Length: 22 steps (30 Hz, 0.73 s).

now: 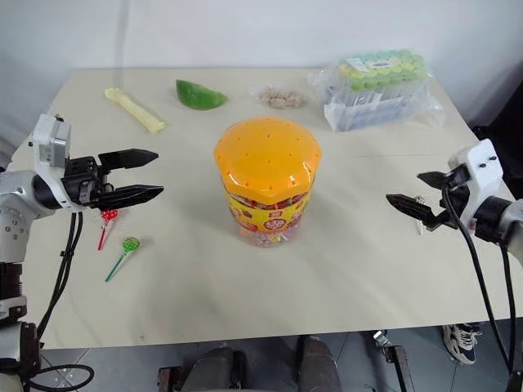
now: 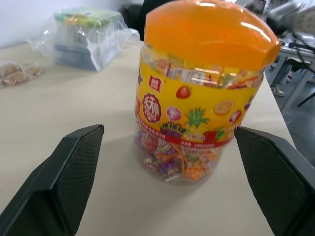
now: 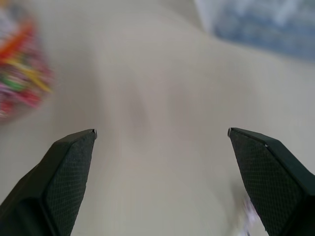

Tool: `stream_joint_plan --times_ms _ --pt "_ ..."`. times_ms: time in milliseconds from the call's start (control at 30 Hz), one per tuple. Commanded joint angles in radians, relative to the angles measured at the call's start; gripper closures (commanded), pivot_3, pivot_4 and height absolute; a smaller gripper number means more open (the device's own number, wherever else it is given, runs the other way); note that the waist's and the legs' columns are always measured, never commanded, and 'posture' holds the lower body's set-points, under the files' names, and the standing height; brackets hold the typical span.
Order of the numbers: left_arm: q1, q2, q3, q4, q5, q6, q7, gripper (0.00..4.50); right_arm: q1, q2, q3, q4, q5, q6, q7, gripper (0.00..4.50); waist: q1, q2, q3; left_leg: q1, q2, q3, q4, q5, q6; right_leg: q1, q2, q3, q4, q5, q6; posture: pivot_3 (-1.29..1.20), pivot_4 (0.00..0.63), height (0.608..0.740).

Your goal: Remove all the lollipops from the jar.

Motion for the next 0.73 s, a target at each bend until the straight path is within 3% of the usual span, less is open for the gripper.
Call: stream_joint_plan --times_ms 33,200,367,733 --pt "0.005 0.024 0.021 -0.009 0.001 -0.013 -0.006 0.0 0.025 0.022 -0.035 -0.072 0.064 -0.101 0.098 0.02 0.001 0.0 0.0 0.0 0.0 0.0 0.0 0.0 0.0 0.0 0.0 0.0 0.0 0.0 0.0 0.0 0.15 0.74" --pt "0.117 0.059 0.091 -0.048 -0.005 -0.001 0.018 0.0 0.092 0.039 0.077 -0.037 0.013 -0.289 0.265 0.02 0.001 0.0 0.0 0.0 0.0 0.0 0.0 0.0 0.0 0.0 0.0 0.0 0.0 0.0 0.0 0.0 0.15 0.74" --pt "0.266 0.081 0.17 -0.072 -0.013 -0.007 0.02 0.0 0.11 0.041 0.12 0.049 -0.027 -0.37 0.299 0.02 -0.002 0.0 0.0 0.001 0.0 0.0 0.0 0.0 0.0 0.0 0.0 0.0 0.0 0.0 0.0 0.0 0.15 0.74" --pt "0.403 0.043 0.283 -0.151 -0.042 -0.081 0.03 0.0 0.083 0.144 0.145 -0.003 -0.018 -0.333 0.145 0.02 0.001 0.0 0.0 0.002 0.0 0.0 0.0 0.0 0.0 0.001 -0.001 0.0 0.001 0.0 -0.001 0.0 0.15 0.74"
